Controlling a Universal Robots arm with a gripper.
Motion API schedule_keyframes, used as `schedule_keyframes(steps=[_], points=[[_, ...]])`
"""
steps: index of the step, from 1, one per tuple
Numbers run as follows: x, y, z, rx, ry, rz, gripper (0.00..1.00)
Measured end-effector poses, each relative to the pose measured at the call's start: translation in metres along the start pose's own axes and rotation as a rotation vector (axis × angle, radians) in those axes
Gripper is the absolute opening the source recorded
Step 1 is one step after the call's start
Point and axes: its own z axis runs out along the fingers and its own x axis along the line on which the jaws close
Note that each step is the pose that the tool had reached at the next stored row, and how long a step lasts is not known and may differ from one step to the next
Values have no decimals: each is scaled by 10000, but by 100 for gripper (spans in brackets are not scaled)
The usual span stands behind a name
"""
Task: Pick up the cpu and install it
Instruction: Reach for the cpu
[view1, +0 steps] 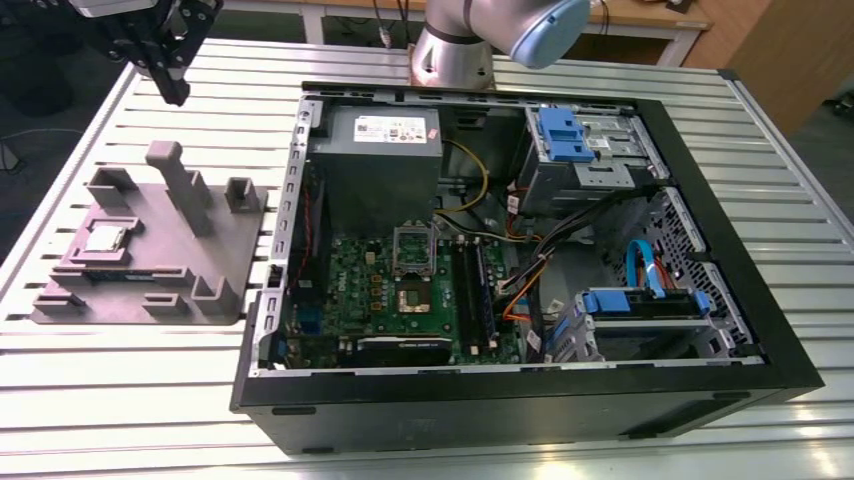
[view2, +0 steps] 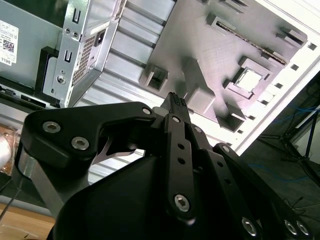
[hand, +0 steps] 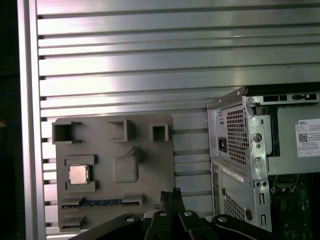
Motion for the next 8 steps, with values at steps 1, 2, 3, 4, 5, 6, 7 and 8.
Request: schedule_keyframes(steps=[1,2,3,4,5,6,7,8], points=[[2,0,0,-1,0,0,11],[4,0,0,-1,0,0,11],[7,0,0,0,0,0,11],[9,-1,0,-1,-1,0,11],[12,-1,0,-1,-1,0,11],[14,-1,0,-1,0,0,11],[16,-1,0,0,0,0,11],[18,-1,0,-1,0,-1,11]])
